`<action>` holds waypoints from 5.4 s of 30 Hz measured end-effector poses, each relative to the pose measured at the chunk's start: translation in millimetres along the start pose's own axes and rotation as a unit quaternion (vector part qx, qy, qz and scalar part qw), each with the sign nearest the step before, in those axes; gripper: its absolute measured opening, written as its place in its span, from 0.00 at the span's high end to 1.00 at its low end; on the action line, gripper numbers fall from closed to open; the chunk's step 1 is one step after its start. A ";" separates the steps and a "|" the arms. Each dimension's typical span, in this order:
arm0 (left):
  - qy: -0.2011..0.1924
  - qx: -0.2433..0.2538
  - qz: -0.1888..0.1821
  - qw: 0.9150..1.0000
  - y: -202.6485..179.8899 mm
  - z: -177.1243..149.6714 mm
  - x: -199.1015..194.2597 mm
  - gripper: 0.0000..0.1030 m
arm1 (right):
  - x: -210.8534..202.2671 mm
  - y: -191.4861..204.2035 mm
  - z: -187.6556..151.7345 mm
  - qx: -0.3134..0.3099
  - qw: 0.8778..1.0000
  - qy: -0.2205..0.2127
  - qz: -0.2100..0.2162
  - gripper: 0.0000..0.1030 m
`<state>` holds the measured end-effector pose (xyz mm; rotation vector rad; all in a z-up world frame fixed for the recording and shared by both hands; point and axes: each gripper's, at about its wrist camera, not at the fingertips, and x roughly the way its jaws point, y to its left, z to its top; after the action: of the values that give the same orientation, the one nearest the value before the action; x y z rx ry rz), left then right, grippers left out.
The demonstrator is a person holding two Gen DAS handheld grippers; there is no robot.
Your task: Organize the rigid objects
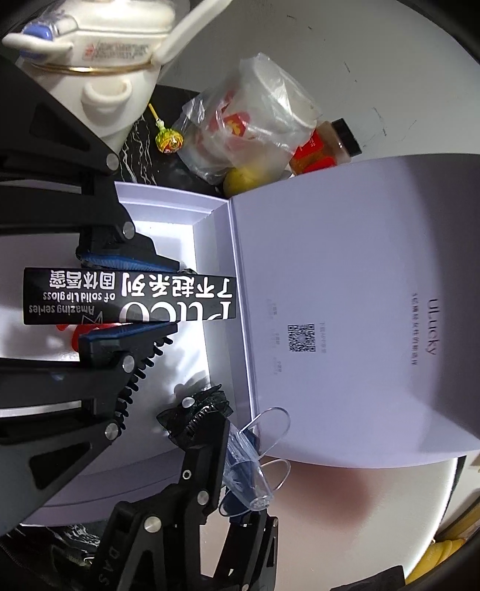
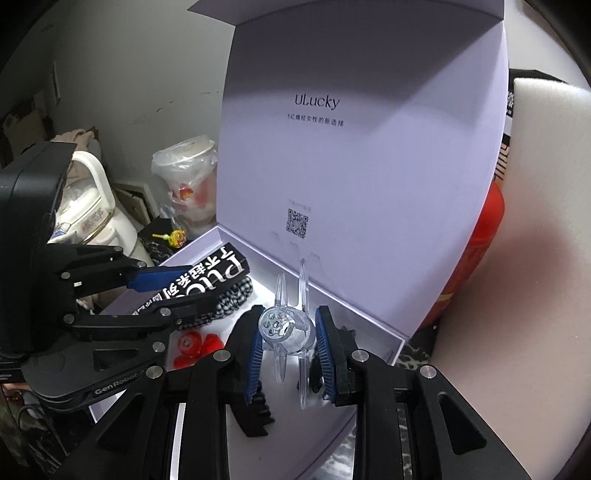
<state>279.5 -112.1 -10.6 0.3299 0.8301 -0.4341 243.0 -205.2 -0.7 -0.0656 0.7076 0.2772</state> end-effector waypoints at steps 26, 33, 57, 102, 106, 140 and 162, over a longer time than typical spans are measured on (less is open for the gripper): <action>0.009 0.003 0.038 0.999 -7.7 -1.9 26.4 0.74 | 21.4 -4.8 -10.7 0.004 0.999 0.030 -0.019 0.74; 0.012 0.003 0.044 0.999 -10.5 -4.7 24.2 0.73 | 14.2 -4.0 -11.4 0.003 0.999 0.030 -0.020 0.74; -0.011 -0.006 0.067 0.998 0.5 -7.9 -12.9 0.73 | -9.3 5.8 -11.4 -0.010 0.999 0.031 -0.024 0.73; -0.105 -0.014 0.088 0.991 -15.9 -39.5 -154.4 0.73 | -127.8 54.7 -26.3 -0.035 0.998 -0.038 -0.045 0.44; -0.103 -0.016 0.087 0.991 -21.2 -49.6 -164.4 0.73 | -140.8 63.3 -35.8 -0.040 0.997 -0.045 -0.044 0.41; -0.070 -0.070 0.091 0.991 -35.9 -176.2 -189.6 0.73 | -163.0 116.4 -146.2 -0.033 0.999 -0.022 -0.012 0.34; -0.012 -0.120 0.016 0.993 3.8 -198.4 -111.3 0.73 | -94.2 123.6 -166.1 -0.020 0.999 0.030 0.027 0.19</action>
<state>89.1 6.0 -50.4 0.1155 0.8421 -0.3039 35.9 -133.4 -61.4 -0.0932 0.7646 0.3423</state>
